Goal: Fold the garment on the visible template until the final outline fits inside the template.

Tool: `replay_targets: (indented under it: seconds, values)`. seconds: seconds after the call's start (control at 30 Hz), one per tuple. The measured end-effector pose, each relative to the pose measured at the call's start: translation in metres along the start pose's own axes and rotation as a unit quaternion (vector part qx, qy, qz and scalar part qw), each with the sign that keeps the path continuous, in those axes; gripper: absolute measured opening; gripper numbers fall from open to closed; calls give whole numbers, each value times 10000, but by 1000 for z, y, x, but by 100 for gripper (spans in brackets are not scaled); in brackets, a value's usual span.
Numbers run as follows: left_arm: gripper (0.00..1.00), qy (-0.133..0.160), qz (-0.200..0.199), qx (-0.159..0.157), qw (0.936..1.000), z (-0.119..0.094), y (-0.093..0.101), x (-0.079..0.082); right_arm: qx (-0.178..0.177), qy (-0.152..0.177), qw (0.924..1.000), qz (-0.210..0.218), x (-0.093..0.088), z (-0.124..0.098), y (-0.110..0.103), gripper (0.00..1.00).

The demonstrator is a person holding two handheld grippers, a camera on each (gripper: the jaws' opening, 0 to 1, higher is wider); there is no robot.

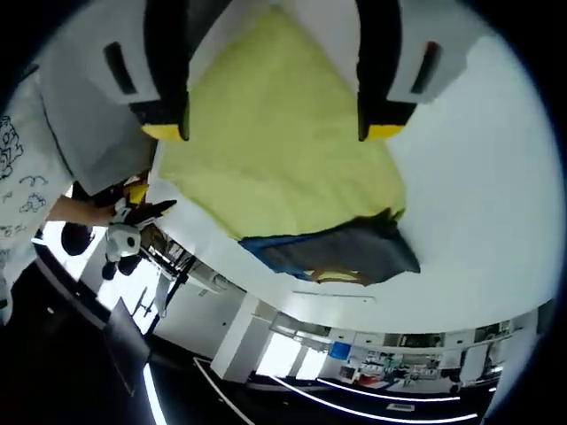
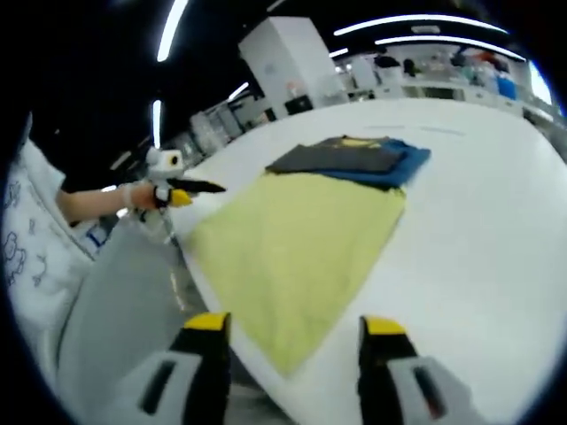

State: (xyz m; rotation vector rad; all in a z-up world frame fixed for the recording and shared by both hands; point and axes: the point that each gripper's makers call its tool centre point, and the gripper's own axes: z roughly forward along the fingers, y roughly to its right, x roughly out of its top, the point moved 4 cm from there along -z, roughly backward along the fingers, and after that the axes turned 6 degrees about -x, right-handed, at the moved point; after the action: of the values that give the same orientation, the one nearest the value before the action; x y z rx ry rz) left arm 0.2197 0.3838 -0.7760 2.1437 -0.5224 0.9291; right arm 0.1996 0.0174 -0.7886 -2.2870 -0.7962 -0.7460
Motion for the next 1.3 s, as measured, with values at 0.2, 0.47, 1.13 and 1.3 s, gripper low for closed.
replay_targets:
  seconds: [0.2, 0.47, 1.13, 1.3]
  values:
    - [59, 23, -486, 156, 9987, -16, -4, -20, 84, -213, 9995, 205, -15, -1, -1, 39]
    - [46, -161, -889, 284, 9955, -33, -8, -48, 138, -362, 9984, 406, -25, 0, -3, 30]
    - [8, -376, -1615, 96, 9861, -37, -5, -83, 227, -553, 9941, 903, -34, 9, -4, 3]
    - [1, -349, -1562, 135, 9870, -35, -6, -86, 287, -567, 9934, 953, -35, 9, -6, 0]
